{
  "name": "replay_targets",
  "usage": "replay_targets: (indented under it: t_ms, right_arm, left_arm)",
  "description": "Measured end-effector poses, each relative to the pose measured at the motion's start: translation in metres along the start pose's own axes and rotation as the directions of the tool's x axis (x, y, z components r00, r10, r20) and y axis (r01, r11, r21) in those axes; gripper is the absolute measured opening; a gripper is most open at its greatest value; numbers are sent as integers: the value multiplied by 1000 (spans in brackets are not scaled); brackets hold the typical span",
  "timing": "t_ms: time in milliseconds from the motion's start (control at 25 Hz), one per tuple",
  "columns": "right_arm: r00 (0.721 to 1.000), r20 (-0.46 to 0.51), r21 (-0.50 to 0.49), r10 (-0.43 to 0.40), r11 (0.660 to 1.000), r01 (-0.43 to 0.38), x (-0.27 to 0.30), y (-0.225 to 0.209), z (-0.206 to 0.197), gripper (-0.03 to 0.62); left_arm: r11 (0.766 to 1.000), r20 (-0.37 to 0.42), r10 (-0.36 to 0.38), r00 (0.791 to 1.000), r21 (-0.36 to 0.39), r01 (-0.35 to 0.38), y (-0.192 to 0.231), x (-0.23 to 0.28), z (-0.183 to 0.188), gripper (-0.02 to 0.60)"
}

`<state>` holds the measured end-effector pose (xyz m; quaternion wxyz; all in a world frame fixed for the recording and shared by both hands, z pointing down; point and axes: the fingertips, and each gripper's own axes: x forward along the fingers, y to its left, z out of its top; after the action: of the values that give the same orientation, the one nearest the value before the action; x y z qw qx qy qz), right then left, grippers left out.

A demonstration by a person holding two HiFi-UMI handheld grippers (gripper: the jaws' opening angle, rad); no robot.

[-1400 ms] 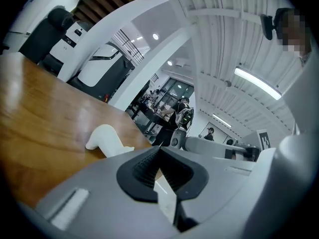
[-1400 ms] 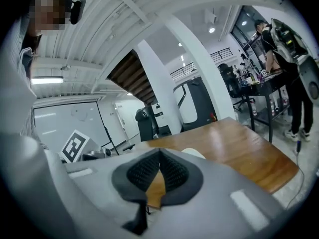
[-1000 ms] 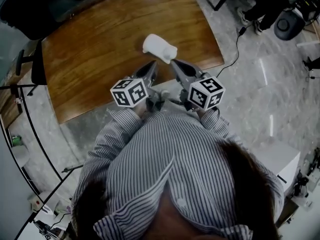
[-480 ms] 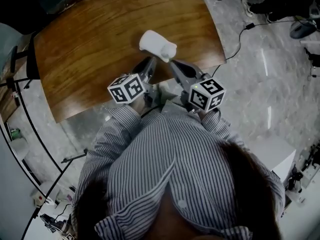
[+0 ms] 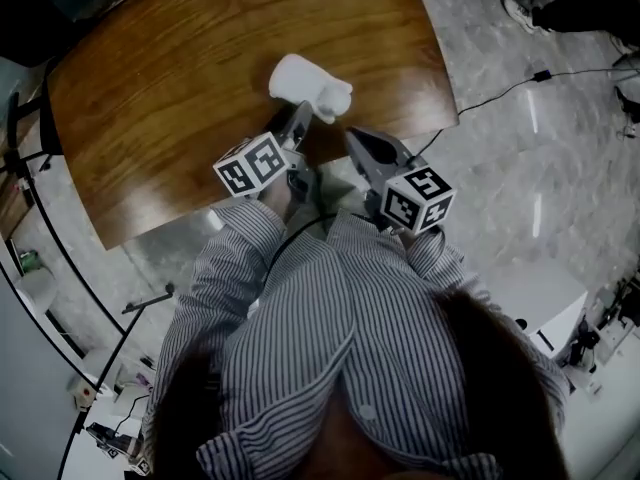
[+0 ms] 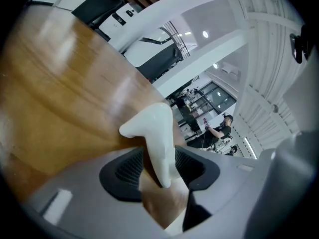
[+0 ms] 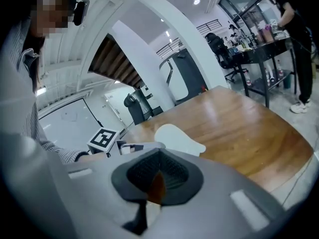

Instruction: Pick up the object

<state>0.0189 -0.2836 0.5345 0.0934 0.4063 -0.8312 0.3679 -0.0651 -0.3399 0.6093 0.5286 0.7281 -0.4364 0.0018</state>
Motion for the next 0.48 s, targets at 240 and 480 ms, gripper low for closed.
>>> replay_targets:
  t_ms: [240, 480]
  right_arm:
    - [1000, 5, 35, -24, 999, 23, -3, -19, -3, 2]
    - [999, 15, 54, -31, 998, 30, 1, -27, 0, 2]
  left_arm:
    - [1000, 25, -8, 1000, -27, 9, -2, 12, 12, 201]
    - [999, 3, 9, 1000, -43, -9, 2, 19, 16, 141]
